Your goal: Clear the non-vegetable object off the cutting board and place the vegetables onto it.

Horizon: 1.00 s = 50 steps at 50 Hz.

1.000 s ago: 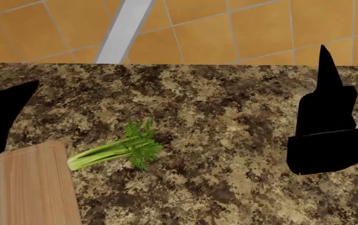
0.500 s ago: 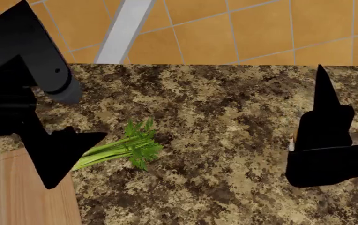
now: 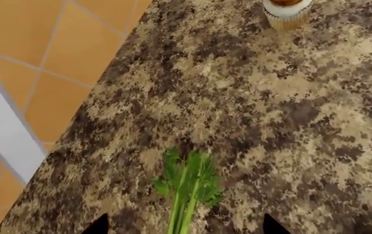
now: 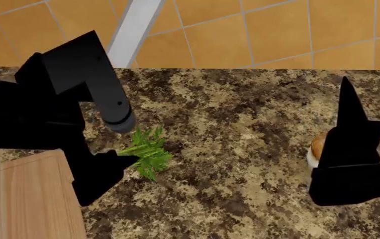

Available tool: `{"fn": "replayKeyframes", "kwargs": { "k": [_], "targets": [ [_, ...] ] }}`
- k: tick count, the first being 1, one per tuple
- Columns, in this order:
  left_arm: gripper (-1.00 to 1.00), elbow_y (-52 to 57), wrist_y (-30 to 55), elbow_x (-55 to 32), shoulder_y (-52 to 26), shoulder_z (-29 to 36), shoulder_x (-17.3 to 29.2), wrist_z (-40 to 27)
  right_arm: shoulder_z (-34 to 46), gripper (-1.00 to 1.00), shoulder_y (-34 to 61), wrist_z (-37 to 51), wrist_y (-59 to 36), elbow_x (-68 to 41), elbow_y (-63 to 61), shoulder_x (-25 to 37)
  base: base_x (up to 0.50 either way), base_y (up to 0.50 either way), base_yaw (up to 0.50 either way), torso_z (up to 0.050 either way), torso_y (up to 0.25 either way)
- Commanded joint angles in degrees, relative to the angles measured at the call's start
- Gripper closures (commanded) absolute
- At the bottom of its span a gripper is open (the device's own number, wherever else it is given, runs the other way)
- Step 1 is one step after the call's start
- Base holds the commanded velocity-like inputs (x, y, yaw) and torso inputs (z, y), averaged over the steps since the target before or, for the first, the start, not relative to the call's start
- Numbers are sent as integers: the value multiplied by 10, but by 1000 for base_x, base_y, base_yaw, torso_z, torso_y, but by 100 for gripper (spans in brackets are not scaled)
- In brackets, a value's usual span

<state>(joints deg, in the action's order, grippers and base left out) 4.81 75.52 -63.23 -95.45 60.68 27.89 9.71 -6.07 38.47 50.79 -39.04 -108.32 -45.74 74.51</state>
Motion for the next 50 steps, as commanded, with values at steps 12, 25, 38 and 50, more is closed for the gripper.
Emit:
{"fn": "replayKeyframes", "kwargs": {
  "k": [12,25,38,50],
  "targets": [
    [-100,-51,-75,80,16,52,-40,69,-31,-100,-32,-12,-13,30,-9,-17,0,0,0,0,0],
    [-100,-95,-115,100,41,66,-59,86,-26,-100,-26,-6,-12,20,-13,-19,0,0,0,0,0],
    [-100,-130,-130,106,50,76,-79,103,-66,-100,-64,-15,-18,23,-14,-23,0,0,0,0,0],
    [-100,-150,-137,116,64,84,-86,96,-76,-100,-71,-13,-22,22,-15,-23,0,0,0,0,0]
  ]
}}
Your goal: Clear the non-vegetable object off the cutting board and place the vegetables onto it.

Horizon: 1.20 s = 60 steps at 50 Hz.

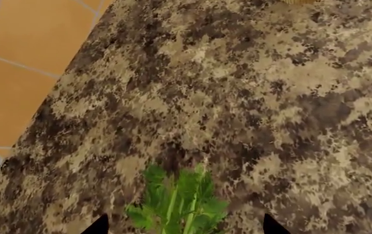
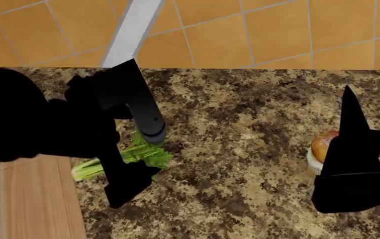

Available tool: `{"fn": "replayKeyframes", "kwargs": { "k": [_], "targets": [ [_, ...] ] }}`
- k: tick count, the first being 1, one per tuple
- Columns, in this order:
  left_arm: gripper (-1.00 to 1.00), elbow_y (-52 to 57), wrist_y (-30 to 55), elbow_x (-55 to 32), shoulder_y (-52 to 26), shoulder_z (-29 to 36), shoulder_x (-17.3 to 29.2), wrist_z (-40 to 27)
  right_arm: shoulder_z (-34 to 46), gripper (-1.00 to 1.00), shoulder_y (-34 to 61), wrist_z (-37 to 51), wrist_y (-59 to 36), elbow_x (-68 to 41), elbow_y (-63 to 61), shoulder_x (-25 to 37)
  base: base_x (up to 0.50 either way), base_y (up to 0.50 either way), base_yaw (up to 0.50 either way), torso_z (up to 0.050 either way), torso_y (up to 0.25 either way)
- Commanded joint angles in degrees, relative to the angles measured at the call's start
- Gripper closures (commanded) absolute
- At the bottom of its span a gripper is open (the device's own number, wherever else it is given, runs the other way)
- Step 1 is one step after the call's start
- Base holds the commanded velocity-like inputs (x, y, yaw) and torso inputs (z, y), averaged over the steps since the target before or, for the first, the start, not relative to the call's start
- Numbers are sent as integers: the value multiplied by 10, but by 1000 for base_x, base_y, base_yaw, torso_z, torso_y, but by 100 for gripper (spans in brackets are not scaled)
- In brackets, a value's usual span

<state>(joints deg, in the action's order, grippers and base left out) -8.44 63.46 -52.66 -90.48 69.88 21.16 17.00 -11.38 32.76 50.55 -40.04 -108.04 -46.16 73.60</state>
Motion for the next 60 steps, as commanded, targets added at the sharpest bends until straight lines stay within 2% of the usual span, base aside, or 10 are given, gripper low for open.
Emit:
{"fn": "replayKeyframes", "kwargs": {
  "k": [1,18,38,60],
  "targets": [
    [-100,-21,-16,11,15,-7,-19,22,-22,-100,-11,-10,-11,17,-11,-13,0,0,0,0,0],
    [-100,-20,-15,9,35,-2,-11,15,-1,-100,9,-7,-11,16,-6,-12,0,0,0,0,0],
    [-100,-70,-43,30,59,14,-19,22,-8,-100,6,-1,-12,7,-11,-14,0,0,0,0,0],
    [-100,-70,-52,34,103,29,-20,4,-18,-100,12,4,-12,-8,-15,-6,1,0,-1,0,0]
  ]
}}
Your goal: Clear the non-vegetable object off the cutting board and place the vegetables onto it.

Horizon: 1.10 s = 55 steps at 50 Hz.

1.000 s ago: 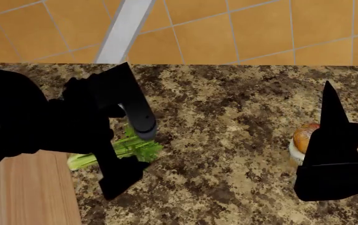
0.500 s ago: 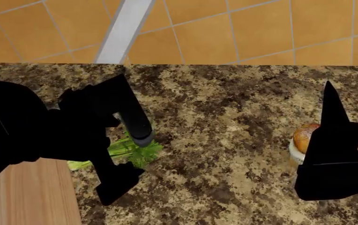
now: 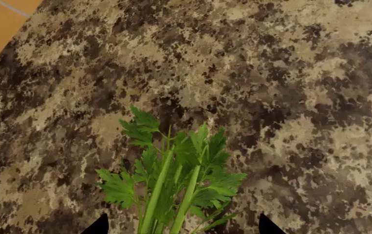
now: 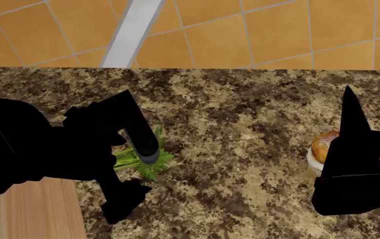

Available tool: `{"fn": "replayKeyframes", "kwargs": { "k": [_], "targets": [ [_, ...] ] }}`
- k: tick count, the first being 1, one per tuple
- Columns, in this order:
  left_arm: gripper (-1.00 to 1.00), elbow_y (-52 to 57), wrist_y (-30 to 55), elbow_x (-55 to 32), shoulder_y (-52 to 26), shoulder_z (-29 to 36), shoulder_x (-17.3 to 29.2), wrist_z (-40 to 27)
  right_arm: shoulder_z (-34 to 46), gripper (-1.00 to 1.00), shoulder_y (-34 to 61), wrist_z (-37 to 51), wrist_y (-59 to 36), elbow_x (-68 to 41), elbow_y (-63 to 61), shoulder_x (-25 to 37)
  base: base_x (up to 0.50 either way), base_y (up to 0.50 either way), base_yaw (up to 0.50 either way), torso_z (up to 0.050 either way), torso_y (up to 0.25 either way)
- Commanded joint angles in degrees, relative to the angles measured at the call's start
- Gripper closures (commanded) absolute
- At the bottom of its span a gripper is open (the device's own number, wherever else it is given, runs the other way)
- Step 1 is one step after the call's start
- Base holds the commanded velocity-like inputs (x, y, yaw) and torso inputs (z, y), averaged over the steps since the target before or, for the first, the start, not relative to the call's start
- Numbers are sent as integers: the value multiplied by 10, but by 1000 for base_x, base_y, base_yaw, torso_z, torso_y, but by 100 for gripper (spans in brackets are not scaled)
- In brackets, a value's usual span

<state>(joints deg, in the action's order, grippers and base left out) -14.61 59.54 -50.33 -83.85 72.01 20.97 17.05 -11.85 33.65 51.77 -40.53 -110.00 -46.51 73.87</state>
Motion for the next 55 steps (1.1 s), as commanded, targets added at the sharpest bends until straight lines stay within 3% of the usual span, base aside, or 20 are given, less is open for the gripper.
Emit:
{"fn": "replayKeyframes", "kwargs": {
  "k": [1,3,4,22,31,43,49,55],
  "targets": [
    [-100,-10,-12,11,36,7,-18,2,-12,-100,3,-9,-8,12,-11,-9,0,0,-3,-15,0],
    [-100,-13,-13,13,33,7,-20,2,-13,-100,2,-10,-8,14,-11,-10,0,-1,-3,0,0],
    [100,-16,-15,16,30,6,-22,2,-14,-100,2,-10,-8,13,-11,-11,11,-3,-3,0,0],
    [100,-21,-36,14,-22,-31,-43,1,-48,-100,-23,-9,-19,10,-17,-17,0,0,0,0,0],
    [100,15,-7,-10,-66,-60,-36,-12,-99,-100,-57,-18,-38,9,-20,-30,0,0,0,0,0],
    [100,129,90,-106,-103,-127,33,-62,-116,-100,-63,-16,-44,5,-22,-32,0,0,0,0,0],
    [100,168,139,-145,-120,-149,72,-89,-54,-100,-11,-4,-15,-4,-23,-8,0,0,0,0,0],
    [100,205,177,-193,-124,-180,103,-129,-50,-100,3,2,-8,-20,-22,5,0,0,0,0,0]
  ]
}}
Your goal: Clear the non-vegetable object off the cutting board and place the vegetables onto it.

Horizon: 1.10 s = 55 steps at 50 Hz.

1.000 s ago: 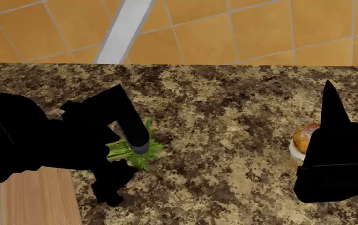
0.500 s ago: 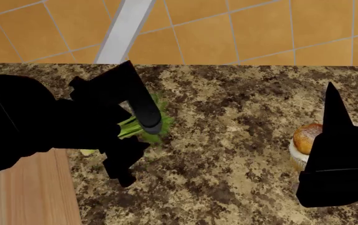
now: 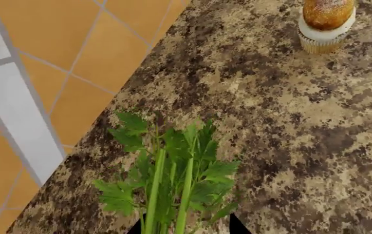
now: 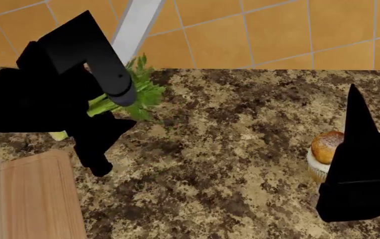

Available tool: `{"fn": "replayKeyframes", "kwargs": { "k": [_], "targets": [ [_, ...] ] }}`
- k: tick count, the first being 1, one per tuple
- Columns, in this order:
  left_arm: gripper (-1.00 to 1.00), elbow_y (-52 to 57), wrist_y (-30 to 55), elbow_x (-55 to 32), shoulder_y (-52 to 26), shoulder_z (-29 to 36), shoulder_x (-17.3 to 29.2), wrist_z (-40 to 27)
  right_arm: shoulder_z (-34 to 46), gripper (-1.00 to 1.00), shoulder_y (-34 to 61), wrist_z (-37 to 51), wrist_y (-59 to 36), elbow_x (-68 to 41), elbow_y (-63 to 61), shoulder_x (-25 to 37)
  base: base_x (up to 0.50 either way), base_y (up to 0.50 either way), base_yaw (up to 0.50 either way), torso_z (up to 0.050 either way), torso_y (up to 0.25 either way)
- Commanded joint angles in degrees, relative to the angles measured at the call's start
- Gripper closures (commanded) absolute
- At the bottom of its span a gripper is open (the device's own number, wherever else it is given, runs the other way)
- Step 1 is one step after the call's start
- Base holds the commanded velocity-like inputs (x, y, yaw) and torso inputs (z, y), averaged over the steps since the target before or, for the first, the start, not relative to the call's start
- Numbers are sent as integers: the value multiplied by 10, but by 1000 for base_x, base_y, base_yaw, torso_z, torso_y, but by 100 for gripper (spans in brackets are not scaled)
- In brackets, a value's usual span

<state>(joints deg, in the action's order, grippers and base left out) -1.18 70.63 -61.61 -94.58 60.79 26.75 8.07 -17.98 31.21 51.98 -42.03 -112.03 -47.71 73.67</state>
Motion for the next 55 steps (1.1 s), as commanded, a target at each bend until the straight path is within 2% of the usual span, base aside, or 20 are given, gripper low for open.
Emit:
{"fn": "replayKeyframes", "kwargs": {
  "k": [1,7,13,24,39,46,55],
  "targets": [
    [100,77,72,-85,-17,-69,49,-43,7,-100,26,0,7,-2,-10,7,0,0,0,0,0],
    [100,116,122,-159,-23,-96,75,-86,-9,-100,12,-5,-3,3,-10,-5,0,0,0,0,0],
    [100,130,166,-265,-23,-116,89,-180,-30,-100,-7,-8,-15,9,-12,-19,0,0,0,0,0],
    [100,166,156,-370,4,-98,161,-273,-14,-100,3,-2,-10,10,-14,-19,0,0,0,0,0],
    [100,205,112,-411,57,-81,220,-346,12,-100,33,7,2,-1,-18,-2,0,0,0,0,0],
    [100,234,89,-420,89,-82,249,-356,-36,-100,-2,1,-21,3,-16,-18,0,0,0,0,0],
    [100,249,74,-413,114,-82,273,-353,-25,-100,13,6,-13,-5,-19,-7,0,0,0,0,0]
  ]
}}
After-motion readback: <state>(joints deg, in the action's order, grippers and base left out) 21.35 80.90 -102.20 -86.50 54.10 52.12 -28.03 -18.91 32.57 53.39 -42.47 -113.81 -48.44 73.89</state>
